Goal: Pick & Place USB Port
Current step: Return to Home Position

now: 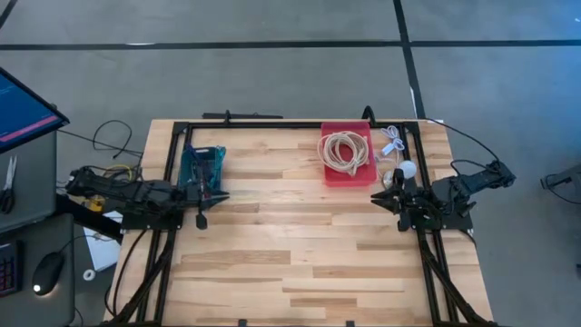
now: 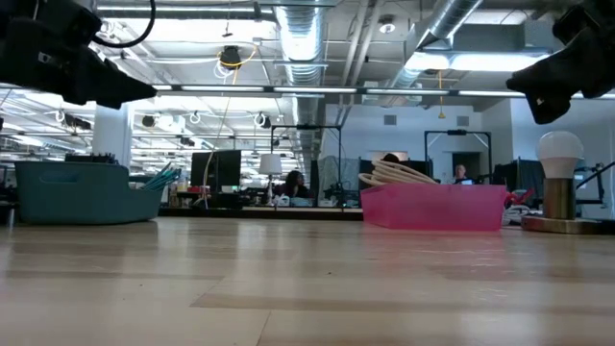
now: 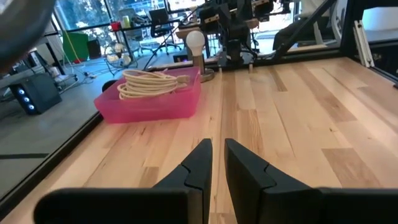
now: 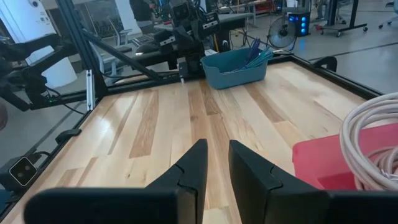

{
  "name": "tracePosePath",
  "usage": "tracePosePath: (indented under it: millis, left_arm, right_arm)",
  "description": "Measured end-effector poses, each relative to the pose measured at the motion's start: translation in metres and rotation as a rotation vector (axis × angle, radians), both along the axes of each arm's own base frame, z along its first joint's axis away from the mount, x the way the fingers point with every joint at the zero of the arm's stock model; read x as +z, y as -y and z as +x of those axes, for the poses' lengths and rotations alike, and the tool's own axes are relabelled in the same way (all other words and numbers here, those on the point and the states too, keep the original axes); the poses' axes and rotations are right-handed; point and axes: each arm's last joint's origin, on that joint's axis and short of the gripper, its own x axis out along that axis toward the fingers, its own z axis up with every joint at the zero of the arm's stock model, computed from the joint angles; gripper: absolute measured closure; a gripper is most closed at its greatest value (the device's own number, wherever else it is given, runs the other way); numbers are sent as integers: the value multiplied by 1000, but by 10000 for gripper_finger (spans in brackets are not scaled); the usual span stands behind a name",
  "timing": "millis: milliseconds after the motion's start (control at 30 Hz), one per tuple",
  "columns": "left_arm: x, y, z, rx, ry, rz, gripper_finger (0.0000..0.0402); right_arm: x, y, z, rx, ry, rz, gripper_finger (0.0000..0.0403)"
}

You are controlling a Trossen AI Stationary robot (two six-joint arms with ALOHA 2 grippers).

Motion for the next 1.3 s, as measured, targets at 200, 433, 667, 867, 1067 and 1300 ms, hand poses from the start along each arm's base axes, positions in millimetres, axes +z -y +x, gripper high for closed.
tracePosePath:
  millis: [200, 433, 667, 867, 1067, 1300]
  left_arm:
    - [-1, 0, 1, 0, -15, 4, 358]
    - [-2, 1, 2, 0, -23, 6, 358]
    - [-2, 1, 2, 0, -19, 5, 358]
    - [-1, 1, 2, 0, -17, 4, 358]
    - [-1, 1, 2, 0, -17, 4, 358]
    - [-1, 1, 2, 0, -17, 4, 358]
  right_arm:
    - [0, 0, 0, 0, 0, 0, 344]
    - [0, 0, 0, 0, 0, 0, 344]
    - [0, 0, 0, 0, 0, 0, 344]
    - [0, 0, 0, 0, 0, 0, 344]
    - [0, 0, 0, 0, 0, 0, 344]
    - [0, 0, 0, 0, 0, 0, 344]
